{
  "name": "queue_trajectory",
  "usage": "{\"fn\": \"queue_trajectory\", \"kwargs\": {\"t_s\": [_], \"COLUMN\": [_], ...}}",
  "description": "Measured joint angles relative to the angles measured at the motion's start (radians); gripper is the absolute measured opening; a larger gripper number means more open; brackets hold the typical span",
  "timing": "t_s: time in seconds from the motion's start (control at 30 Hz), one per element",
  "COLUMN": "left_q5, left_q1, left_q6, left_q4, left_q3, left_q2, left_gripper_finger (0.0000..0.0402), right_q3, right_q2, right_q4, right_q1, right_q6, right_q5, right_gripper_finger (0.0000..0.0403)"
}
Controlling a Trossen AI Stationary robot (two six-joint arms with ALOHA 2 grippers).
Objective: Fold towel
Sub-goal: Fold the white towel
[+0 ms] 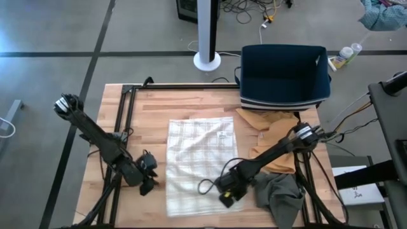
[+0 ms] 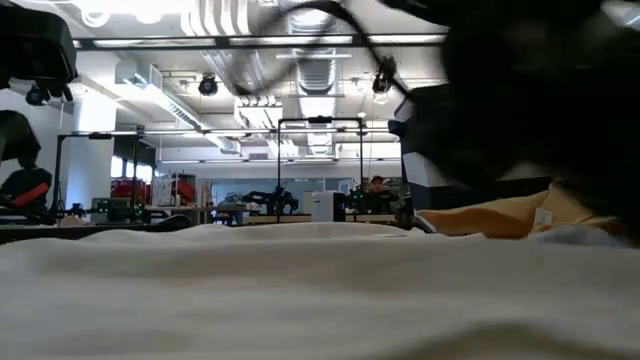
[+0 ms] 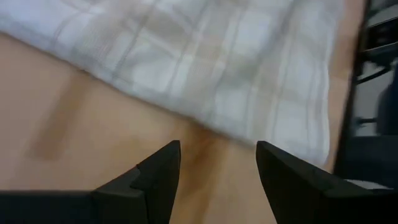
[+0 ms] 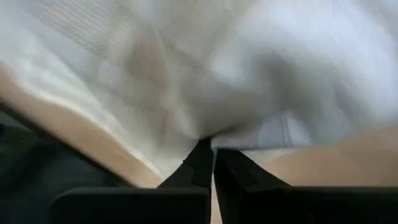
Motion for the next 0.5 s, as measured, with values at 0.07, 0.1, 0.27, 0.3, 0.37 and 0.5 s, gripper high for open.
{"fn": "queue_trajectory", "kwargs": {"t_s": [0.07, 0.1, 0.27, 0.3, 0.37, 0.5], "left_q5": [-0.004, -0.007, -0.037, -0.049, -0.071, -0.097], "left_q1": [0.000, 0.000, 0.000, 0.000, 0.000, 0.000], "left_q6": [-0.010, -0.019, -0.053, -0.056, -0.057, -0.046], "left_q4": [-0.115, -0.157, -0.212, -0.207, -0.193, -0.132], "left_q3": [0.000, 0.000, 0.000, 0.000, 0.000, 0.000], "left_q2": [-0.081, -0.118, -0.241, -0.249, -0.247, -0.198], "left_gripper_finger": [0.0203, 0.0203, 0.0203, 0.0203, 0.0203, 0.0203], "right_q3": [0.046, 0.070, 0.161, 0.178, 0.212, 0.237], "right_q2": [0.037, 0.049, 0.067, 0.066, 0.061, 0.049], "right_q4": [0.059, 0.061, -0.056, -0.094, -0.129, -0.147], "right_q1": [-0.020, -0.029, -0.054, -0.054, -0.054, -0.049], "right_q6": [0.005, 0.003, -0.036, -0.048, -0.060, -0.057], "right_q5": [0.026, 0.039, 0.089, 0.095, 0.097, 0.089], "right_gripper_finger": [0.0000, 0.0000, 0.0000, 0.0000, 0.0000, 0.0000]}}
